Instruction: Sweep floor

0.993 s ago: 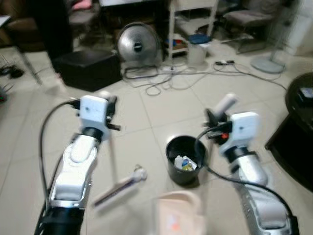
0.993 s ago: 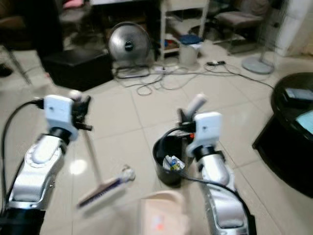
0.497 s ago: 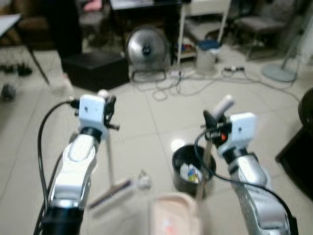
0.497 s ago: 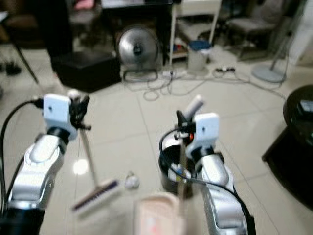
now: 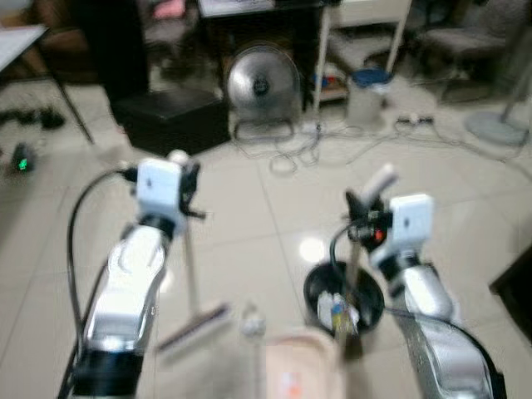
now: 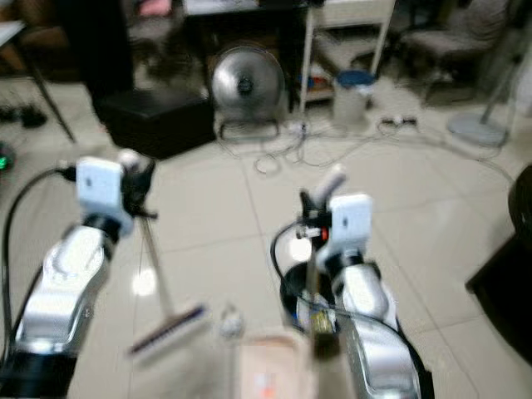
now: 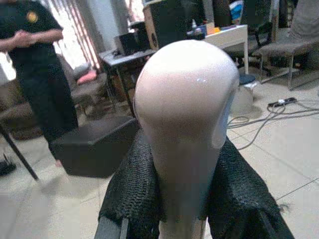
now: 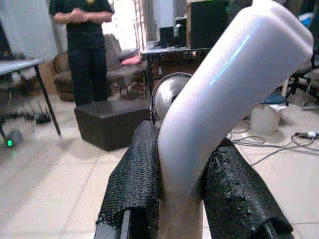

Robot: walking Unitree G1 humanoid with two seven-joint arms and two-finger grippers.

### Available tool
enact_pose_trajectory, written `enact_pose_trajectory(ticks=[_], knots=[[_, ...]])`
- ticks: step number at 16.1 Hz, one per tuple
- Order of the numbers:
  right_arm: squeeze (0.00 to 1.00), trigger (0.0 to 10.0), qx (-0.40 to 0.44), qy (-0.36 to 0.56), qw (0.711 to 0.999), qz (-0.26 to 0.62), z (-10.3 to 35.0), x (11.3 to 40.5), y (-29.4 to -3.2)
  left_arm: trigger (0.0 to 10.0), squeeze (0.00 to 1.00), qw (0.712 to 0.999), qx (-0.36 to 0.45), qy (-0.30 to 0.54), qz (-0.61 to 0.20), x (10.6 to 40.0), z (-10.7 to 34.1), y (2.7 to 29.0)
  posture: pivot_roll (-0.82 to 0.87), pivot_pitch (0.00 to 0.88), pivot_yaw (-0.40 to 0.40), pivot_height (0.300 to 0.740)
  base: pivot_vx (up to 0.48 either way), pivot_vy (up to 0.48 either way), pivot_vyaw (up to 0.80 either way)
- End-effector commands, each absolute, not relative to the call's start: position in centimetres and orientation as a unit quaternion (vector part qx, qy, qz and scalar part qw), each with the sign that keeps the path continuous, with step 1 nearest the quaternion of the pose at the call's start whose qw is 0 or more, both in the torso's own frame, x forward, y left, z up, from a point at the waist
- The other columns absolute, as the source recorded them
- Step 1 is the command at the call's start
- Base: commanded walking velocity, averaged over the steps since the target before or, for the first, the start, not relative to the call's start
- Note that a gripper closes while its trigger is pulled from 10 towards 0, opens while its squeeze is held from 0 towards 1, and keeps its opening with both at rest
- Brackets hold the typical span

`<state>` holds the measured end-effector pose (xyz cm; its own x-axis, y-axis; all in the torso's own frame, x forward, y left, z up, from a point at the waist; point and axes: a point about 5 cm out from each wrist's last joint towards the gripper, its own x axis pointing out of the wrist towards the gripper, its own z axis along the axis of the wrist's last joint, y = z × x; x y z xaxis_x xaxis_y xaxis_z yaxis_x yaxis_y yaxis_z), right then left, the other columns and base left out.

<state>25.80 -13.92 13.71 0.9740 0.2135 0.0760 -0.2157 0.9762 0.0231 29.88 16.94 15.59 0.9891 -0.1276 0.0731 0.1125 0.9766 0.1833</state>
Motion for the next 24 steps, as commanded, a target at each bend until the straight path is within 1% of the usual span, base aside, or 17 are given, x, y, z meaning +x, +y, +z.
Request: enact_pose_trajectory(ticks=[1,10,13,18,23,24], knots=[[0.00,10.0,0.008,-0.049,0.994,0.098,14.3,25.9,-14.5,10.0,0.00,0.991,0.088,-0.066,-0.073,30.1,16.6,16.1,-0.03,0.001,0.073,0.740,0.398,0.000,0.00],[0.00,10.0,0.020,-0.044,0.995,0.086,13.6,25.9,-14.7,10.0,0.00,0.991,0.092,-0.069,-0.075,30.4,16.8,16.1,-0.02,0.000,0.079,0.740,0.398,0.000,0.00],[0.00,10.0,0.015,-0.041,0.996,0.073,13.2,25.8,-15.1,10.0,0.00,0.990,0.094,-0.071,-0.079,30.5,16.8,16.0,-0.03,0.000,0.084,0.740,0.394,0.000,0.00],[0.00,10.0,-0.010,-0.047,0.997,0.066,12.6,25.8,-15.6,10.0,0.00,0.990,0.096,-0.067,-0.082,30.7,16.4,15.6,-0.03,0.000,0.093,0.740,0.000,0.000,0.00],[0.00,10.0,-0.058,-0.069,0.994,0.055,11.9,26.1,-16.5,10.0,0.00,0.990,0.095,-0.076,-0.078,31.0,16.4,15.7,-0.03,0.000,0.101,0.740,0.000,0.000,0.00],[0.00,10.0,-0.080,-0.084,0.992,0.050,12.0,26.2,-16.9,10.0,0.00,0.989,0.095,-0.078,-0.076,31.0,16.4,15.8,-0.03,0.000,0.105,0.740,0.000,0.000,0.00]])
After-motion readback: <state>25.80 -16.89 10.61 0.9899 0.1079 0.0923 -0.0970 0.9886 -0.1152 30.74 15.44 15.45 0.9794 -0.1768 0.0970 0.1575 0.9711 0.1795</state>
